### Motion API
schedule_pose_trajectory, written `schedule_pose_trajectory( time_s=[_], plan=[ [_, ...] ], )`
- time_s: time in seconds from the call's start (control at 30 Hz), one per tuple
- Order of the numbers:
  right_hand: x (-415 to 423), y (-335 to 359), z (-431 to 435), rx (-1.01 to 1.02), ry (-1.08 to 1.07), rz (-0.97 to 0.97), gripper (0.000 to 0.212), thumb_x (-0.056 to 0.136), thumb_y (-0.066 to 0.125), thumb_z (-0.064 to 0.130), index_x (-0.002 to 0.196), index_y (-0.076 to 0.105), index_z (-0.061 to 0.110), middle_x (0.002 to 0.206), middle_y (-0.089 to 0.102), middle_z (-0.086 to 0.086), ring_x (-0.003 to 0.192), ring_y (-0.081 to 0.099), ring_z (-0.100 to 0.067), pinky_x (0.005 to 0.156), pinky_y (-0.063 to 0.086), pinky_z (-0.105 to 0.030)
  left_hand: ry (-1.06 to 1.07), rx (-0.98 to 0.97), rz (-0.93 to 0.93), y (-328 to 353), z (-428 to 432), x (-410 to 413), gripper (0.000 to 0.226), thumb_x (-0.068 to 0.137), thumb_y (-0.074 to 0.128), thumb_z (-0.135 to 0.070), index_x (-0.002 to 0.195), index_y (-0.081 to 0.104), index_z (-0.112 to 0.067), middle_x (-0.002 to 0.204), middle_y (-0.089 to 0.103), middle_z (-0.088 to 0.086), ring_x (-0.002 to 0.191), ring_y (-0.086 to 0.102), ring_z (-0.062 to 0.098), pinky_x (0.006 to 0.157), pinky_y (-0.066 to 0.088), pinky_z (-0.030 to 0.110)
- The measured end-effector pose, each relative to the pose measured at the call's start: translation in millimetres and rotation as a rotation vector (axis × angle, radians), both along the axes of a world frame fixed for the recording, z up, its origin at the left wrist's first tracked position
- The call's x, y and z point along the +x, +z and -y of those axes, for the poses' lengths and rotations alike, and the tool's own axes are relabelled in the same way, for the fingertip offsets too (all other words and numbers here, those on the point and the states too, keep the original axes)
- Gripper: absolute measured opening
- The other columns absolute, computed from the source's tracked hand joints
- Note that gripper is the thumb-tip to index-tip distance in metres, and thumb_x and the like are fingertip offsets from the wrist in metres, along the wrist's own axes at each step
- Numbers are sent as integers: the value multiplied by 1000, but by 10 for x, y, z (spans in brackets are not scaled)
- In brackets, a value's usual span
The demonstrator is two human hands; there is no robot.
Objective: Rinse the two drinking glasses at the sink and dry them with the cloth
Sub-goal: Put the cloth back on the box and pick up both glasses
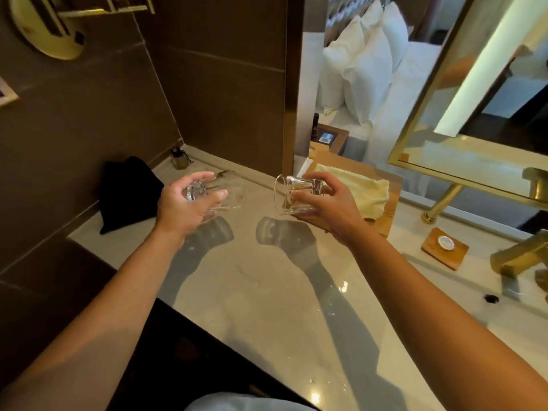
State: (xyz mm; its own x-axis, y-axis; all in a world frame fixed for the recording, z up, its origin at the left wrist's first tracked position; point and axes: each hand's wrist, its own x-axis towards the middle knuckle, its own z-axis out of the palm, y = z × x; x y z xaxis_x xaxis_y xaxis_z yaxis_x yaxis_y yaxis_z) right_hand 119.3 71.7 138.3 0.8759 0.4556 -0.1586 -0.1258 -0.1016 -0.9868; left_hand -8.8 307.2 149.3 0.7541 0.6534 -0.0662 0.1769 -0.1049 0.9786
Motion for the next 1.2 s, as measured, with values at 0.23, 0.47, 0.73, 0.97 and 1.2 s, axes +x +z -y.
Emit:
schedule_pose_trajectory(
  time_s=[0.23,0.47,0.73,0.97,1.2],
  plan=[
    [502,-161,-1162,-331,91,366,47,73,86,35,114,64,36,114,60,3,97,67,-19,79,63,-38,-262,488,-139,33,-1233,624,42,70,89,-22,109,73,-24,102,70,-11,93,63,4,70,43,6],
    [980,-148,-2216,-736,276,635,42,76,84,30,114,66,26,115,68,4,125,54,-24,117,25,-44,-566,686,-302,-8,-2351,1356,46,69,90,-14,111,73,-21,106,72,-1,98,66,15,89,55,32],
    [1106,-399,-2842,-1030,382,565,56,73,84,30,125,63,29,125,60,-7,121,52,-30,95,51,-41,-755,800,-400,-457,-2902,1971,47,66,88,-17,109,72,-29,111,72,-2,103,65,20,92,55,38],
    [1028,-702,-3043,-1139,371,489,54,76,78,23,127,62,30,110,50,-8,93,63,-33,80,55,-35,-840,864,-476,-727,-3079,2244,42,71,84,-14,110,73,-23,118,69,4,108,62,25,95,51,35],
    [1012,-844,-3121,-1211,391,428,56,79,76,25,132,58,29,113,50,-10,92,64,-33,80,59,-40,-887,854,-522,-897,-3101,2330,47,73,83,-16,117,71,-22,122,68,8,110,62,29,99,51,46]
  ],
)
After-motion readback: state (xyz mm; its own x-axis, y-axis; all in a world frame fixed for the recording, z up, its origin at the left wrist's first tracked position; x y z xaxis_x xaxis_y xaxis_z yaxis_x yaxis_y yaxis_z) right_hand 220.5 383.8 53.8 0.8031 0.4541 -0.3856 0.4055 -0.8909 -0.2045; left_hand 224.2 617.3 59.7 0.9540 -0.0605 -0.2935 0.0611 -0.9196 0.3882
